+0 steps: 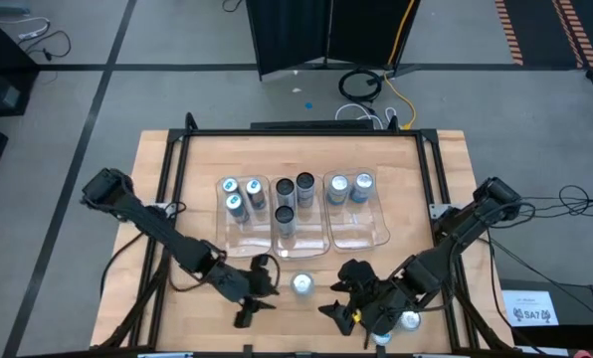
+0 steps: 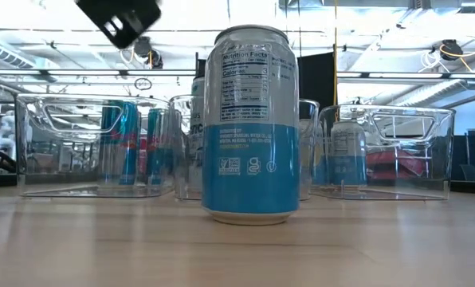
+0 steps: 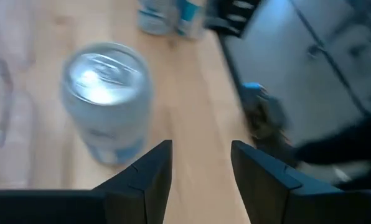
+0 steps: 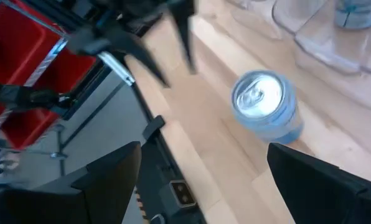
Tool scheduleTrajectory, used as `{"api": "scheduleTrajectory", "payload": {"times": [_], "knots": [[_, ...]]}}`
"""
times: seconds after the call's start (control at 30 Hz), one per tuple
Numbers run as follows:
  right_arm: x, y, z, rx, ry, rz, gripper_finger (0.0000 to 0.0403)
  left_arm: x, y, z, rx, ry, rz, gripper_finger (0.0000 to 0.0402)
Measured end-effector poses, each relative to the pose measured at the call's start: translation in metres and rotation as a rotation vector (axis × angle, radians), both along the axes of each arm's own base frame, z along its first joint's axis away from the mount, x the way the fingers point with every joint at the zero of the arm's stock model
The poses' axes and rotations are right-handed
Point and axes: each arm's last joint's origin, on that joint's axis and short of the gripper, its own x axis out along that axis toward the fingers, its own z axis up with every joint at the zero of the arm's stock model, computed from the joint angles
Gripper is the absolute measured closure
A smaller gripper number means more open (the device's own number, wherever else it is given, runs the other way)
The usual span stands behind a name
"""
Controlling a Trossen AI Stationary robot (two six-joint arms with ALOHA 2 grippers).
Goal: Sort soda cans
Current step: Put the left blue-white soda can into the right transparent bin
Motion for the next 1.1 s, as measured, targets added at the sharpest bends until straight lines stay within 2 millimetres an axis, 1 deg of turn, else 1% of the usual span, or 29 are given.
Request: {"api": "scheduleTrajectory", "payload": {"times": [0.1,0.27,0.37,0.43,0.57,0.73,0.9,1.1], "knots": [[0.012,0.000,0.006,-0.046,0.054,-0.016,0.0062,-0.016,0.004,0.017,-0.041,0.040,-0.078,0.0229],[0.039,0.002,0.020,-0.113,0.242,-0.041,0.0062,-0.042,0.012,0.047,-0.068,0.031,-0.130,0.0229],[0.056,0.000,0.021,-0.113,0.366,-0.094,0.0062,-0.056,0.022,0.060,-0.068,0.045,-0.128,0.0229],[0.067,-0.002,0.019,-0.120,0.430,-0.123,0.0062,-0.065,0.029,0.067,-0.076,0.053,-0.119,0.0229],[0.087,-0.002,0.007,-0.131,0.471,-0.144,0.0062,-0.078,0.038,0.082,-0.082,0.011,-0.119,0.0229],[0.105,-0.004,-0.015,-0.097,0.508,-0.160,0.0062,-0.090,0.042,0.095,-0.104,-0.046,-0.150,0.0229],[0.118,-0.010,-0.034,-0.092,0.535,-0.221,0.0062,-0.097,0.040,0.098,-0.107,-0.051,-0.172,0.0229],[0.125,-0.017,-0.042,-0.092,0.552,-0.247,0.0062,-0.101,0.039,0.093,-0.083,-0.002,-0.184,0.0229]]}}
